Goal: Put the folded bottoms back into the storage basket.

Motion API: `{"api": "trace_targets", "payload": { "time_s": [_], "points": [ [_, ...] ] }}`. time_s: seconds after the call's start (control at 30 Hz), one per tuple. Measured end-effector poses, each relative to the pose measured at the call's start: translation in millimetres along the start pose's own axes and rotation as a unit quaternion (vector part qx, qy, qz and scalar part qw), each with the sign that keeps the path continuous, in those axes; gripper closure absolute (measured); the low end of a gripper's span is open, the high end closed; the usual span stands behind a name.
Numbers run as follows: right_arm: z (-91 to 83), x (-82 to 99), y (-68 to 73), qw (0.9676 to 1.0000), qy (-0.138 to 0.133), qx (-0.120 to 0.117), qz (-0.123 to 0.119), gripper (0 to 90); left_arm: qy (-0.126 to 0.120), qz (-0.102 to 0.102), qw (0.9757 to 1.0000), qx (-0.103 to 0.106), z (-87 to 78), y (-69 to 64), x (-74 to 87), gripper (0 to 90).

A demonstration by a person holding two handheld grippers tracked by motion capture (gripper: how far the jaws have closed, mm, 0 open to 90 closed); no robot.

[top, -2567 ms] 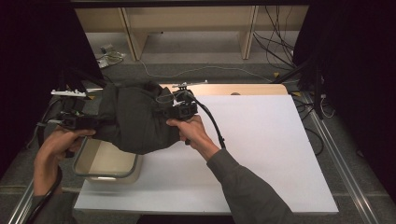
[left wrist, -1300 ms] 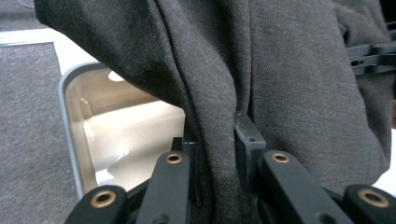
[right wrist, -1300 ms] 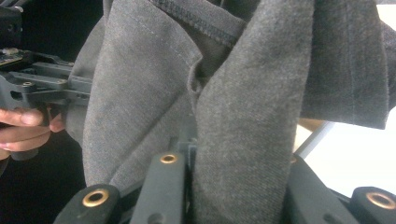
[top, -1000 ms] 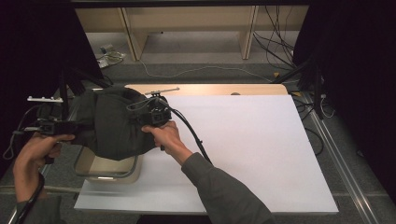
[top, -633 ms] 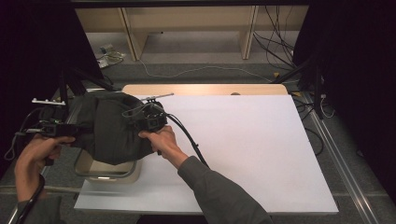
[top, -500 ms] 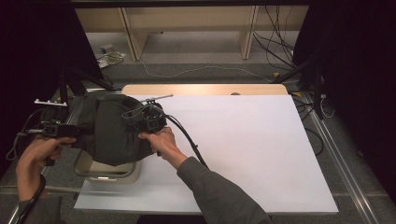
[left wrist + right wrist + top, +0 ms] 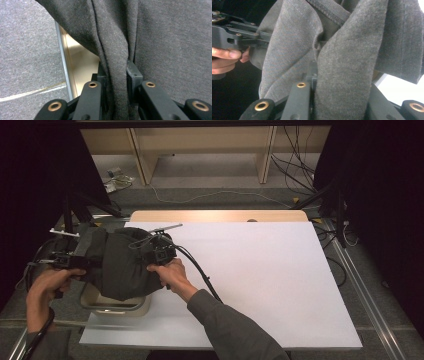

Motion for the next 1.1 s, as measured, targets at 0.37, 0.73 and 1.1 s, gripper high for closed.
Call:
{"api": "trace_targets", "payload": {
  "time_s": [0.37,0.73,1.1],
  "points": [
    [7.5,5.7,-0.6,0.9999,0.010,0.006,0.003,73.4,0.027,0.007,0.9993,-0.026,16.3,2.9,5.5,77.2],
    [9.0,8.1,-0.6,0.9997,0.022,0.002,0.006,70.2,0.035,0.006,0.9988,-0.034,28.4,4.7,8.4,77.1],
    [11.4,10.0,0.1,0.9996,0.027,-0.001,0.007,65.9,0.049,0.013,0.9978,-0.043,38.5,4.6,12.6,76.8]
  ]
}}
Point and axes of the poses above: each handheld gripper's, and its own axes: z roughly forward along the jaws, x roughly out of its underside, y roughly to its left, the point moved 7 cm from there along z, roughly forward along the jaws, and after that the axes turned 8 degrees about -x, right-handed, at the moved point
